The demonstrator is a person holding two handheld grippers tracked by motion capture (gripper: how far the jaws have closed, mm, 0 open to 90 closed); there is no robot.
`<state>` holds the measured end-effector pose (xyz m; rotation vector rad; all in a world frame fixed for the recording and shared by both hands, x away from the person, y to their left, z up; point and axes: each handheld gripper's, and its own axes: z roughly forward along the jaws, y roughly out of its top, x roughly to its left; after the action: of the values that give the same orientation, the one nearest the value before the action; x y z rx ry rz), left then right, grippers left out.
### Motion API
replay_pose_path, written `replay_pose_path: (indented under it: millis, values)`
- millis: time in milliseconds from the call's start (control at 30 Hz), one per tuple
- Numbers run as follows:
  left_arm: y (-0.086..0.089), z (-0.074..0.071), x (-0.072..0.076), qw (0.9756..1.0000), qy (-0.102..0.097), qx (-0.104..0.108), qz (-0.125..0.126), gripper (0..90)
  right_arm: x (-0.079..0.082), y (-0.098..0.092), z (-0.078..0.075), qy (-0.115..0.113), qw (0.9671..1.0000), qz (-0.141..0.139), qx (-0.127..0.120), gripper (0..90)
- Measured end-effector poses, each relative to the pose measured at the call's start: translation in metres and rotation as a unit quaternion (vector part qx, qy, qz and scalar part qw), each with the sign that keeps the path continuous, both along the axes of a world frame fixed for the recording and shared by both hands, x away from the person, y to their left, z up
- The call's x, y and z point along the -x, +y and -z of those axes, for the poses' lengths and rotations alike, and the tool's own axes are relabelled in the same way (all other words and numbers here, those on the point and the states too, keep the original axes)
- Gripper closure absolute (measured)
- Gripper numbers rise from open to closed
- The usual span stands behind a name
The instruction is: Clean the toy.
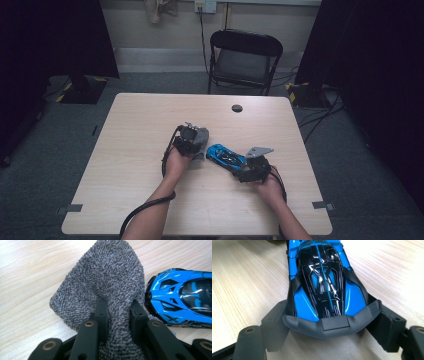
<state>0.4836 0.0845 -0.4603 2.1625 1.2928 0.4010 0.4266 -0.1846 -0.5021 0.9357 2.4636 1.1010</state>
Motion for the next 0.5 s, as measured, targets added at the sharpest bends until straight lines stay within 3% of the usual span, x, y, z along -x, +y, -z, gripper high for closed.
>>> replay_pose_path:
  millis: [200,500]
  values:
    - [-0.006,-0.008,0.005,0.9998,-0.006,0.01,0.019,73.0,0.0,0.0,0.0,0.0,1.0,0.0,0.0,24.2]
    - [-0.037,-0.019,0.017,0.9972,-0.019,0.03,0.066,73.1,0.0,0.0,0.0,0.0,1.0,0.0,0.0,24.2]
